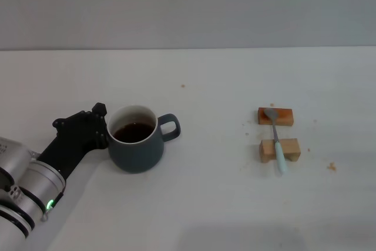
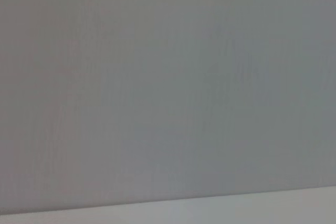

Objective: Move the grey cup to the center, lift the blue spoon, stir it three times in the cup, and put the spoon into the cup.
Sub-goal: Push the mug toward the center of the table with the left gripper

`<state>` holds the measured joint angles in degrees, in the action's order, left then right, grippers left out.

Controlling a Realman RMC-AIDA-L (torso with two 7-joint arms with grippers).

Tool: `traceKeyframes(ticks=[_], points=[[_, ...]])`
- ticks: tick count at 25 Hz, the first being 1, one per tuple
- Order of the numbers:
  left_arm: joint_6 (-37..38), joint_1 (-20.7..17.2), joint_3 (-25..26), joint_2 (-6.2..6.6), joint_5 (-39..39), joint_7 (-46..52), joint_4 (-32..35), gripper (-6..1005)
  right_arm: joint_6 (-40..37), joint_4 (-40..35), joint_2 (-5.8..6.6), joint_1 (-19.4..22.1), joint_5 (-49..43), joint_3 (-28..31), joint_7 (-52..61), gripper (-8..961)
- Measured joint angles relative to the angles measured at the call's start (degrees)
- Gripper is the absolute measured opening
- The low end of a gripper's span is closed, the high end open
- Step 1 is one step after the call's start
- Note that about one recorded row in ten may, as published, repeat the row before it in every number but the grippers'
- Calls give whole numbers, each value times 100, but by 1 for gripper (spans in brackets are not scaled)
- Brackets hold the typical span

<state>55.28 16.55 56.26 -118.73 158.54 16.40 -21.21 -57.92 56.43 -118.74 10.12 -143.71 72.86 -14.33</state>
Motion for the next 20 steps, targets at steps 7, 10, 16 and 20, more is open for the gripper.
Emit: traceKeyframes(ticks=[7,10,16,20], points=[[2,-76,-93,9,21,0,-118,-2,0,9,0,-7,0,0,0,840],[3,-98,-177,16,31,0,-169,-2,0,9,6,-19,0,0,0,840],[2,-116,-491,18,36,-1,-295,-2,0,8,9,-34,1,0,0,840],[-21,-130,-689,18,13,-3,-398,-2,-1,8,9,-37,0,0,0,840]])
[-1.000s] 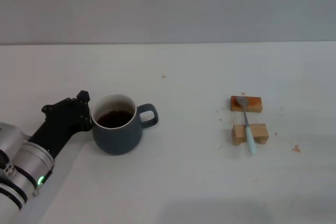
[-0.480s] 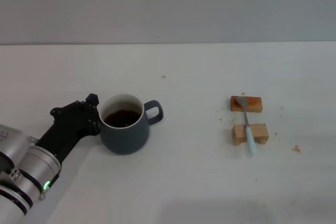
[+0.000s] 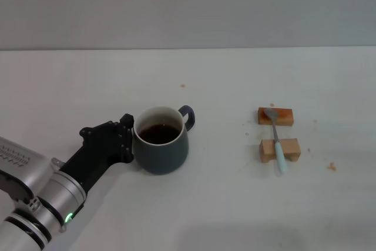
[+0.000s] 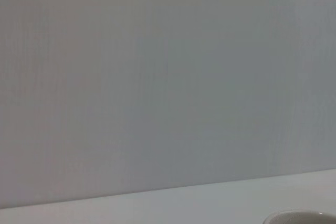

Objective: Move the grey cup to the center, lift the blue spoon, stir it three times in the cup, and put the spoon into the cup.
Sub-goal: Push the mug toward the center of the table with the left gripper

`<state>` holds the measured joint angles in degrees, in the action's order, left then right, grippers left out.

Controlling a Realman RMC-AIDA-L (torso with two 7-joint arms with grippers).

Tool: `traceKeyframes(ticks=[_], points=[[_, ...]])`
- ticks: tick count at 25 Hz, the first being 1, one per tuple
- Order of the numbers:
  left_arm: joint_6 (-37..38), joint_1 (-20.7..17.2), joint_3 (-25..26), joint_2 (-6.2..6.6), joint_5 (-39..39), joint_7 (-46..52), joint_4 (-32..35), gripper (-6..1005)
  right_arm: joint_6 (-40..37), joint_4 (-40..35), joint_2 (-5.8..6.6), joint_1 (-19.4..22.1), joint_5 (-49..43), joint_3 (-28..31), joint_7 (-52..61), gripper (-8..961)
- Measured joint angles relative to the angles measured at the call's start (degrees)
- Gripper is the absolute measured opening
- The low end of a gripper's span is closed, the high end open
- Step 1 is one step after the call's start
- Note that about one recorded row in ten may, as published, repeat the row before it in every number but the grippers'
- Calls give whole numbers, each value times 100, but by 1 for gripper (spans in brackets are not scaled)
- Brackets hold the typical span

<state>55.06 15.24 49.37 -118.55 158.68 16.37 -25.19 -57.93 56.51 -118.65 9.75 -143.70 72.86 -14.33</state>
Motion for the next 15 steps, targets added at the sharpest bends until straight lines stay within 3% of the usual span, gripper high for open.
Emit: traceKeyframes(ticks=[15], points=[[-157,-58,-361,-1,-10,100,-292,-2,-167,-10,-18,45,-206,0,1,840]])
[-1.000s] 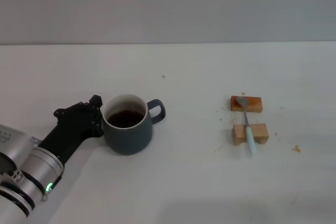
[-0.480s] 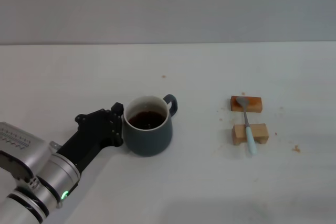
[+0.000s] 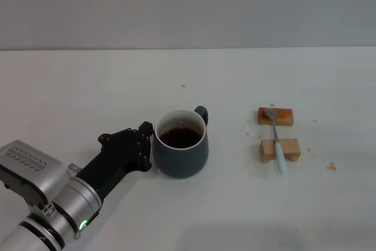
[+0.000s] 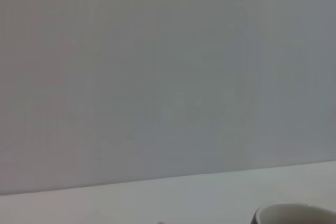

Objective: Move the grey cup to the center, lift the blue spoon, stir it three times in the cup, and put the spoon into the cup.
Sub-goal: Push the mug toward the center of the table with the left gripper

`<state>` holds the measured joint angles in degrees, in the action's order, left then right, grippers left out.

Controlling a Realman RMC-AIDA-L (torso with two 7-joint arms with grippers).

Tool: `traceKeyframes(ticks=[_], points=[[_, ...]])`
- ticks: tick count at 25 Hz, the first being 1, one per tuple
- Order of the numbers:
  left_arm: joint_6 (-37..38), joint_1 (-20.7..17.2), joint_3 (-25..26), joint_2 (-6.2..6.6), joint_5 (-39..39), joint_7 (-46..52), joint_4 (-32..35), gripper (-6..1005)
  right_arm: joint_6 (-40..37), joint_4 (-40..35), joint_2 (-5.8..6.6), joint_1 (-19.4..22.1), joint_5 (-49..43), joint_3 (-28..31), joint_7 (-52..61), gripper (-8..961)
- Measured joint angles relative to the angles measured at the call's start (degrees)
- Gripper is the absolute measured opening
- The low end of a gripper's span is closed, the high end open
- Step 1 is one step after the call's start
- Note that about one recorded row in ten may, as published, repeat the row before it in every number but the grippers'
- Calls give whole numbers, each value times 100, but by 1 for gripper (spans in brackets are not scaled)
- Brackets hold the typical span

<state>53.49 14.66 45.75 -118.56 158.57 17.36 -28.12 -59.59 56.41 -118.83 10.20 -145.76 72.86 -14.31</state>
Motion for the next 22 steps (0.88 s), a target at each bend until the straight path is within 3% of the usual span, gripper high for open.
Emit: traceKeyframes(ticks=[16,22], points=[[-127,-101,-58,3,-2,82,-177,-2,7,-31,0,-26,-5,-40,30,840],[-91,-175,783,68,3,107,16,-2,14,-68,-11,-42,25,-339,43,841]])
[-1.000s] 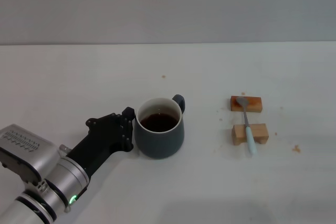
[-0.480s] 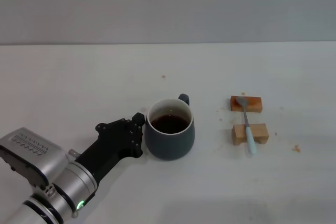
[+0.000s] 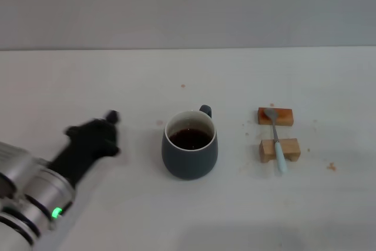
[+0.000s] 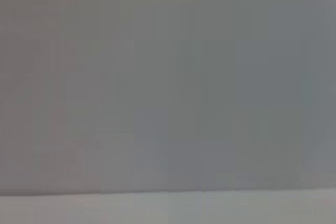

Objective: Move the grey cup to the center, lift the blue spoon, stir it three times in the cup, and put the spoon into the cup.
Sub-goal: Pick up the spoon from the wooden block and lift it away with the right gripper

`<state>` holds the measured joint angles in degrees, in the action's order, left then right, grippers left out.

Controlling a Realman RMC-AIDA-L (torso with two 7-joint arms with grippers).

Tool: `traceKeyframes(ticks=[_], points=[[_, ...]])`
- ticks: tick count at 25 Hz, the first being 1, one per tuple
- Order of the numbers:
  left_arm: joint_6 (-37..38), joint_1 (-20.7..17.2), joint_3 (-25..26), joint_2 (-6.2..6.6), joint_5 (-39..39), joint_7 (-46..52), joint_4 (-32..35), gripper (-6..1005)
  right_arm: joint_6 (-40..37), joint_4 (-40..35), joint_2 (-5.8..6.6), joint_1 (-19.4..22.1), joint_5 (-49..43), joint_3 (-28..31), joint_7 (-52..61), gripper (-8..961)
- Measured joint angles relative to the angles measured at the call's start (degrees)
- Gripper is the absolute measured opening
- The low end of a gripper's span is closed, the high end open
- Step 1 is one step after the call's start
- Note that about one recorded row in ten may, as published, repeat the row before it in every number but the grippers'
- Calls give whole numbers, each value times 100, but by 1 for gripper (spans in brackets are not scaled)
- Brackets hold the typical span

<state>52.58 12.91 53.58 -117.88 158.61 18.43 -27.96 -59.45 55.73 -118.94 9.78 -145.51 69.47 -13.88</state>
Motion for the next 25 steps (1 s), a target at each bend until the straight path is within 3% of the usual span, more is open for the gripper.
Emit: traceKeyframes(ticks=[3,8,25], points=[[108,-6,775,85,30,-33,288,-2,2,10,-14,-1,7,-254,12,841],[283,-105,1353,217,38,-88,403,-2,-6,106,-18,33,209,-797,18,841],[315,-181,1522,339,192,-120,420,-2,-131,306,-2,41,1074,-2473,-42,840]])
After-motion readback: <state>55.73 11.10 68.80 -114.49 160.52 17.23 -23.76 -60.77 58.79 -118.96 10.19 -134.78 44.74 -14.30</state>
